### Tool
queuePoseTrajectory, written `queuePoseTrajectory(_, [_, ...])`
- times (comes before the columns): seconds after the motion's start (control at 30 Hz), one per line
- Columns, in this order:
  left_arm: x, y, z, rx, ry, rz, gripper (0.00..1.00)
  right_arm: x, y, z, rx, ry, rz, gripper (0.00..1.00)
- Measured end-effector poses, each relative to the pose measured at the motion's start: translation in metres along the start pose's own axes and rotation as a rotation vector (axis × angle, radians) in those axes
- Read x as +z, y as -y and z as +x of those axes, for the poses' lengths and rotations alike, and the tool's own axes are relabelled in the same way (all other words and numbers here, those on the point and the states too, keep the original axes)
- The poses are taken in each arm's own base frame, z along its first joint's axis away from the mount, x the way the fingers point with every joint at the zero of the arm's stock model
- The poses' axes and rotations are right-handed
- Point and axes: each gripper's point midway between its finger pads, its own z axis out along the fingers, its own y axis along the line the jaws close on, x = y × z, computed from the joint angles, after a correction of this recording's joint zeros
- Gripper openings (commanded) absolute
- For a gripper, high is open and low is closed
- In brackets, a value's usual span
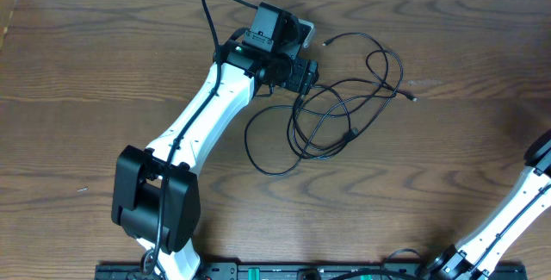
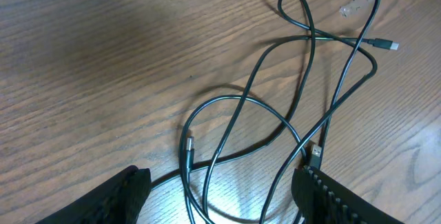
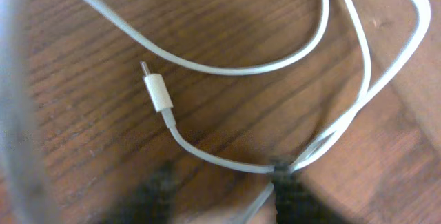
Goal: Untangle cables
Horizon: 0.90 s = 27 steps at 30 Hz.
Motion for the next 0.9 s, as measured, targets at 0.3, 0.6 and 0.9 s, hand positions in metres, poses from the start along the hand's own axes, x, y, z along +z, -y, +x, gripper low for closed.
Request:
queuePoseTrajectory(0.3, [0.0, 0.0, 0.0, -0.01, 0.001, 0.0, 0.72, -0.017, -0.032, -0.053, 0.068, 0.16, -0.058, 0.01])
queuePoseTrajectory(0.6, [0.0, -0.001, 0.0, -0.012, 0.001, -0.007, 0.72, -0.115, -0.088, -0.183, 0.121, 0.577, -0.208, 0.01])
queuePoseTrajectory(0.9, [0.0, -0.008, -0.001, -0.018, 0.003, -0.045, 0.72, -0.106, -0.098, -0.178, 0.156, 0.569, -0.198, 0.99])
